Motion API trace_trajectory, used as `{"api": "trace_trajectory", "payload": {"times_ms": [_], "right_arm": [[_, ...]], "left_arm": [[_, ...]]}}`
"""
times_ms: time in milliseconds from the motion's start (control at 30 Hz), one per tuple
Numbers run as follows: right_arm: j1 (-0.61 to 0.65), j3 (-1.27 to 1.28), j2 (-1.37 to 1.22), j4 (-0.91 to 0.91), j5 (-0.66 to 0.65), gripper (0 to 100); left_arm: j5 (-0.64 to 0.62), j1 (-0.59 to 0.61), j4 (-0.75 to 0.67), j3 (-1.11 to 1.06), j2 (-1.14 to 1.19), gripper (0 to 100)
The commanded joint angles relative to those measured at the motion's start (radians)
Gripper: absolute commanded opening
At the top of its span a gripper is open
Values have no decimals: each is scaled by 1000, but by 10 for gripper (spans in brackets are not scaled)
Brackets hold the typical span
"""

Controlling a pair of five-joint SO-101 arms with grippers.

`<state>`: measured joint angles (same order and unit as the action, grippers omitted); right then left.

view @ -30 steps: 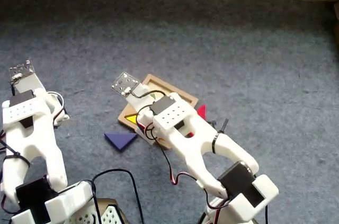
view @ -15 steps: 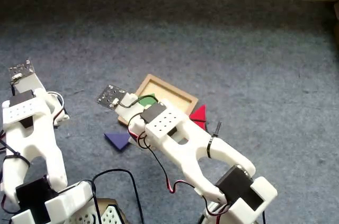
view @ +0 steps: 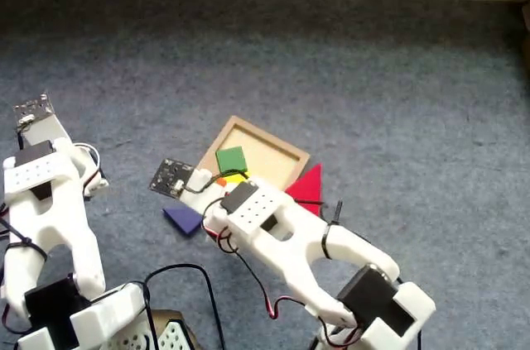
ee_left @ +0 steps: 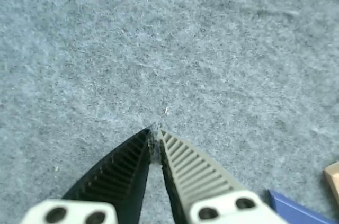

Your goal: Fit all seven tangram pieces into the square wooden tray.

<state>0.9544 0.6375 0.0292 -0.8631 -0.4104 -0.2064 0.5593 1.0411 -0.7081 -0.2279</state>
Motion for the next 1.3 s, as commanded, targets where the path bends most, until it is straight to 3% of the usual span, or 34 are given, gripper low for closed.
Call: {"api": "trace_trajectory", "payload": {"times_ms": [0, 433, 733, 1033, 1267], "right_arm": [[30, 4, 41, 12, -14, 296], [13, 5, 36, 76, -15, 296], [-19, -4, 38, 10, -11, 291], [-99, -53, 30, 10, -11, 87], [-108, -59, 41, -4, -14, 46]], "left_arm": [[8, 12, -14, 2, -35, 11], [8, 10, -14, 4, -35, 11], [9, 10, -14, 4, -35, 11], [9, -10, -14, 2, -35, 11], [9, -10, -14, 2, -35, 11]]}}
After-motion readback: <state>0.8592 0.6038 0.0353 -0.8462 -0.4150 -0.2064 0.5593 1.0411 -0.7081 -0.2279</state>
